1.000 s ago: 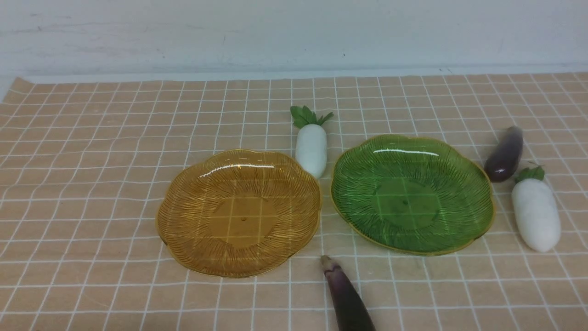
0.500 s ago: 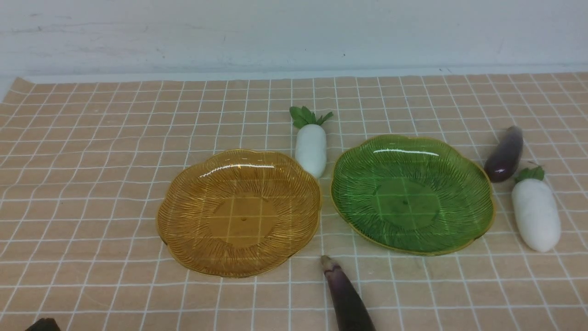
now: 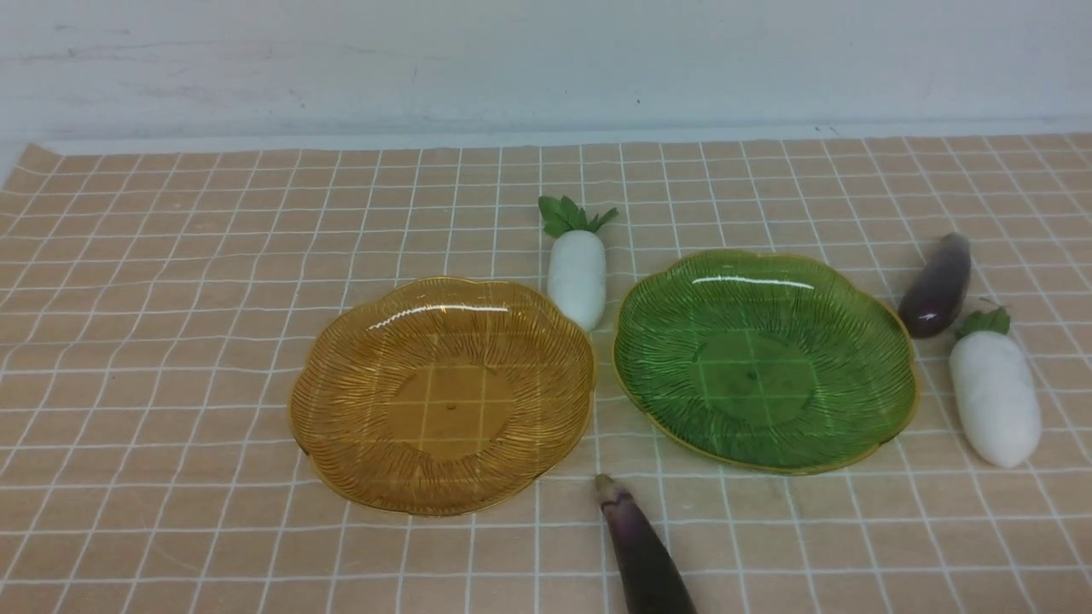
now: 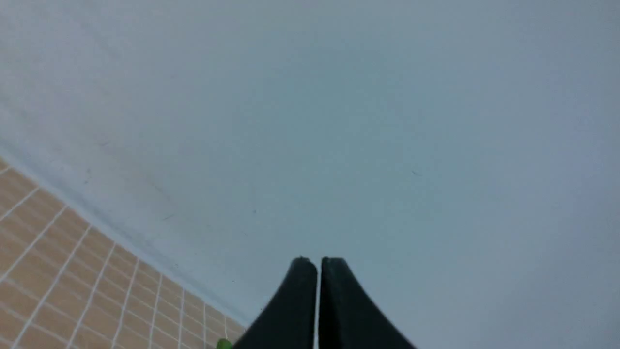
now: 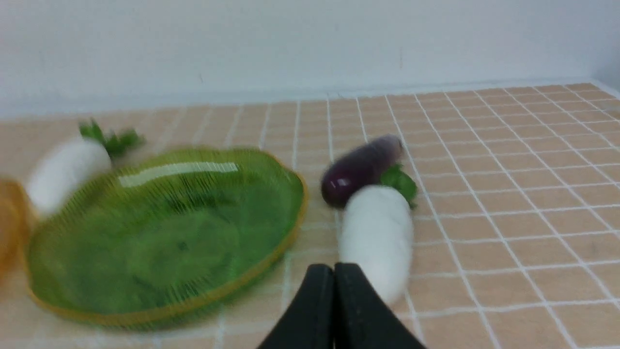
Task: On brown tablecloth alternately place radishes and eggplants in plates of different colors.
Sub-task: 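Pick up the eggplant and place it in the yellow plate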
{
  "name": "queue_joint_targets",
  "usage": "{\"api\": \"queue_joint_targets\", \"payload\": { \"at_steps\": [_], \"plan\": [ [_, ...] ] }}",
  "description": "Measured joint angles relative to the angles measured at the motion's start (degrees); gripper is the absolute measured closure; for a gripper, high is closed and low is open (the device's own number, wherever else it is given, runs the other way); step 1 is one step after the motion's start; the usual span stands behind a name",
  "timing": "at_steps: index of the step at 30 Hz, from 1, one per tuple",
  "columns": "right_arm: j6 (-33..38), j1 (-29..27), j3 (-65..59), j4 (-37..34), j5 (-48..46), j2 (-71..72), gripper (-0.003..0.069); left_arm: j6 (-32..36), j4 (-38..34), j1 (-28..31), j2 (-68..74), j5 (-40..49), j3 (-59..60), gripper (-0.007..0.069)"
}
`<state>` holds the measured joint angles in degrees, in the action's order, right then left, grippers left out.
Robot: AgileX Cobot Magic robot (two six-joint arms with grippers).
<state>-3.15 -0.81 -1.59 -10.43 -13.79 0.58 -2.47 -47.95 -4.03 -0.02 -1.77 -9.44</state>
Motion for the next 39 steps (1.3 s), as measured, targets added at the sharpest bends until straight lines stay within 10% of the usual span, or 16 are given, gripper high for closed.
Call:
{"api": "queue_joint_targets", "payload": {
  "at_steps": [4, 11, 23, 39],
  "plan": [
    [-7.5, 0.0, 0.0, -18.7, 8.5, 0.0, 0.0674, 8.6, 6.1, 0.0, 12.7, 20.4, -16.1, 0.0628],
    [-8.1, 0.0, 0.0, -25.0, 10.2, 0.0, 0.0674, 10.9, 23.1, 0.0, 46.0, 55.7, -29.5, 0.0628],
    [-3.0, 1.0, 20.8, -21.8, -16.7, -10.3, 0.0674, 6.7, 28.2, -17.7, 65.8, 53.8, -41.9, 0.0628],
    [11.8, 1.0, 36.8, -16.8, -38.4, -31.5, 0.0674, -17.7, 43.6, -42.6, 92.1, 54.3, -61.7, 0.0627]
  ]
}}
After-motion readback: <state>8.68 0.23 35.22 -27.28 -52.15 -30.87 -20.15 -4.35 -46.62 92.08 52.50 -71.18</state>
